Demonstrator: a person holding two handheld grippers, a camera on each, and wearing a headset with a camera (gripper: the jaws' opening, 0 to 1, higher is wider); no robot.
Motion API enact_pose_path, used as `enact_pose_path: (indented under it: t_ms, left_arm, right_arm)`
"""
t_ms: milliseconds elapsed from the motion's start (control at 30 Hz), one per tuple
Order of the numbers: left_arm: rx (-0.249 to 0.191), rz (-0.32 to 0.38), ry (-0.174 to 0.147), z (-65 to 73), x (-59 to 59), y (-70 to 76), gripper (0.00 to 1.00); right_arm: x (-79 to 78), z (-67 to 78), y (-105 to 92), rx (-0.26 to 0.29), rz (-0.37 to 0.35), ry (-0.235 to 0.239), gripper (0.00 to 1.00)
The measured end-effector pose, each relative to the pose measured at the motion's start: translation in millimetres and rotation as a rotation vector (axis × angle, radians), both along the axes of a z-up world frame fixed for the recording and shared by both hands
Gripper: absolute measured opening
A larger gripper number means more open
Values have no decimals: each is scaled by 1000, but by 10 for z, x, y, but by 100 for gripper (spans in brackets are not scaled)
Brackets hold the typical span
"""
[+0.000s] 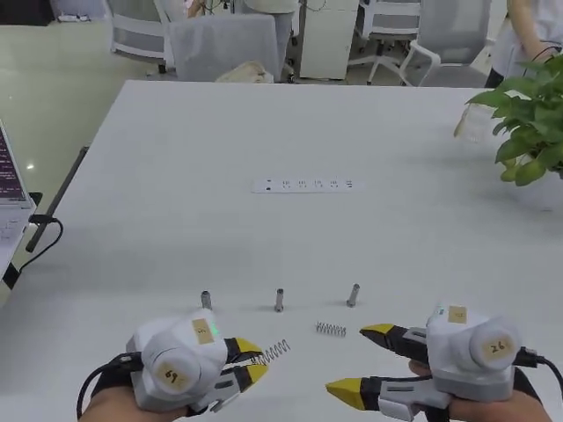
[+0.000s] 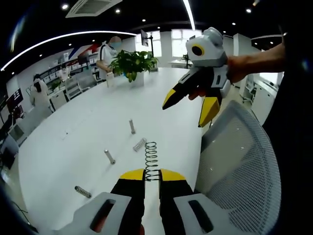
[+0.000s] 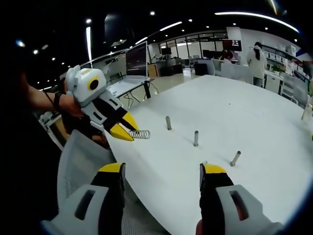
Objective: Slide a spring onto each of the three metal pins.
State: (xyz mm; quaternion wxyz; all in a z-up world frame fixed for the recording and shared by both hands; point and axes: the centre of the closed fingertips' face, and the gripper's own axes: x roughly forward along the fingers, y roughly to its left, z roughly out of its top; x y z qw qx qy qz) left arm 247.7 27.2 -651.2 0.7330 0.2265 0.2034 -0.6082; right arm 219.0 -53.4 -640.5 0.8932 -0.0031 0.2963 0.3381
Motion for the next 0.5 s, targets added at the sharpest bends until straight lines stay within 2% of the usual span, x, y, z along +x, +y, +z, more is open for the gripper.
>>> enact_pose_path:
  t_ms: [500]
  left_arm:
    - [-21, -59, -37, 203, -97, -174, 2]
  right_arm:
    - [38, 79, 101, 20, 48, -18, 55]
